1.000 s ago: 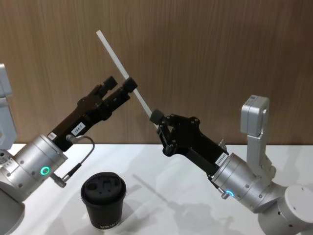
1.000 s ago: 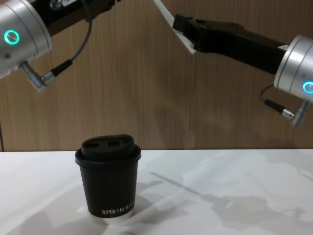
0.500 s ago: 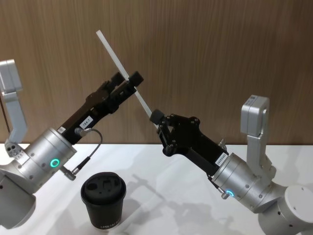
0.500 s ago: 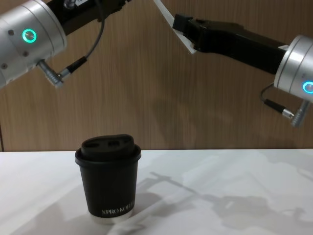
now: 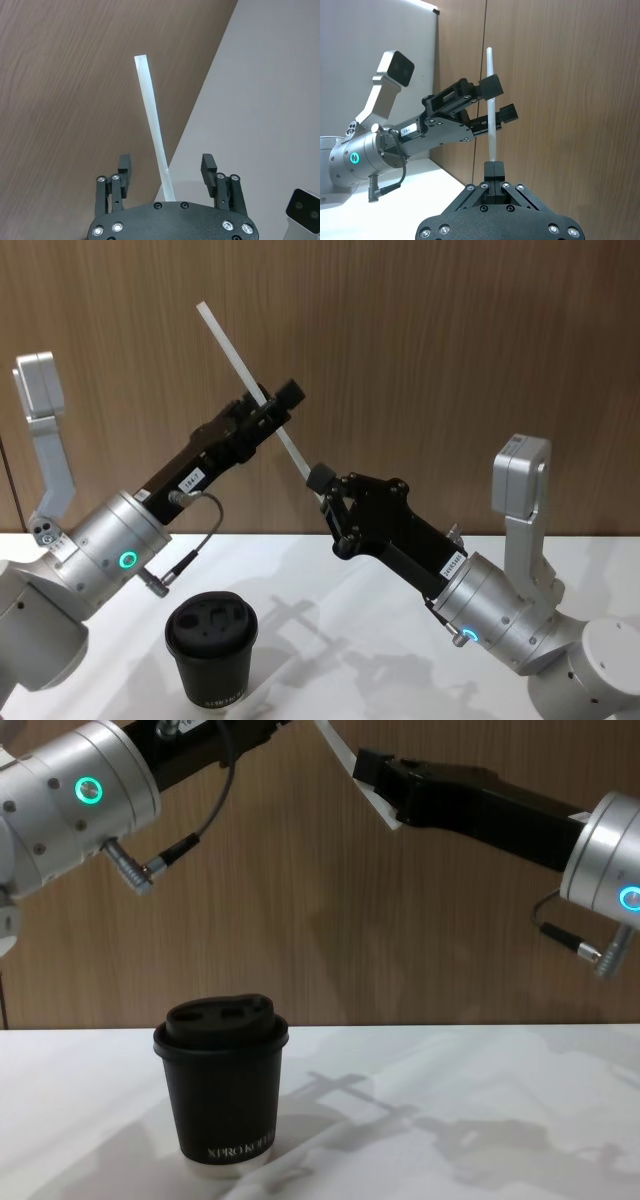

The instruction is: Pick up the straw with one hand, pass it to the other hand, and insert it into the cup.

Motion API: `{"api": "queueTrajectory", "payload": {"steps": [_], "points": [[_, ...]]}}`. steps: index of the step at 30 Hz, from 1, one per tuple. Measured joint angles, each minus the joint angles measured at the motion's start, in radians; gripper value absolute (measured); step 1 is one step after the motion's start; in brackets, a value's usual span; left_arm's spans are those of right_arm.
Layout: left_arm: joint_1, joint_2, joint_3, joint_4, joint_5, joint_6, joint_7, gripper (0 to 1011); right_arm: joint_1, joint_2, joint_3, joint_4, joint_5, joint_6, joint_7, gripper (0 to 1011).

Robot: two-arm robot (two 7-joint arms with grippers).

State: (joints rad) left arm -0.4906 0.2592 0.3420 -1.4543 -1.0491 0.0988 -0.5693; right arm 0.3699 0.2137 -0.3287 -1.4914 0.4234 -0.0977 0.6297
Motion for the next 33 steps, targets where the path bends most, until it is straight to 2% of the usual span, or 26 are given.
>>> {"api": "queueTrajectory", "payload": {"steps": [3, 6, 7, 10, 11, 20, 22, 25, 33], "points": [[-0.007, -0.001, 0.005, 0.007, -0.001, 0.0, 0.0, 838, 0.0, 0.0, 0.0, 0.0, 0.0, 0.0, 0.0, 0], [-0.012, -0.002, 0.008, 0.012, -0.002, 0.0, 0.0, 741, 0.0, 0.0, 0.0, 0.0, 0.0, 0.0, 0.0, 0], [-0.014, -0.002, 0.01, 0.015, -0.002, 0.0, -0.001, 680, 0.0, 0.0, 0.0, 0.0, 0.0, 0.0, 0.0, 0], [-0.019, -0.002, 0.014, 0.019, -0.003, -0.003, -0.001, 624, 0.0, 0.0, 0.0, 0.0, 0.0, 0.0, 0.0, 0], [-0.02, -0.002, 0.014, 0.02, -0.003, -0.004, -0.001, 564, 0.0, 0.0, 0.0, 0.0, 0.0, 0.0, 0.0, 0], [-0.027, 0.002, 0.02, 0.027, -0.006, -0.017, -0.003, 273, 0.0, 0.0, 0.0, 0.0, 0.0, 0.0, 0.0, 0], [-0.028, 0.003, 0.021, 0.028, -0.007, -0.019, -0.003, 242, 0.0, 0.0, 0.0, 0.0, 0.0, 0.0, 0.0, 0], [-0.029, 0.006, 0.022, 0.03, -0.009, -0.023, -0.004, 116, 0.0, 0.0, 0.0, 0.0, 0.0, 0.0, 0.0, 0], [-0.03, 0.012, 0.024, 0.03, -0.014, -0.03, -0.003, 30, 0.0, 0.0, 0.0, 0.0, 0.0, 0.0, 0.0, 0]]}}
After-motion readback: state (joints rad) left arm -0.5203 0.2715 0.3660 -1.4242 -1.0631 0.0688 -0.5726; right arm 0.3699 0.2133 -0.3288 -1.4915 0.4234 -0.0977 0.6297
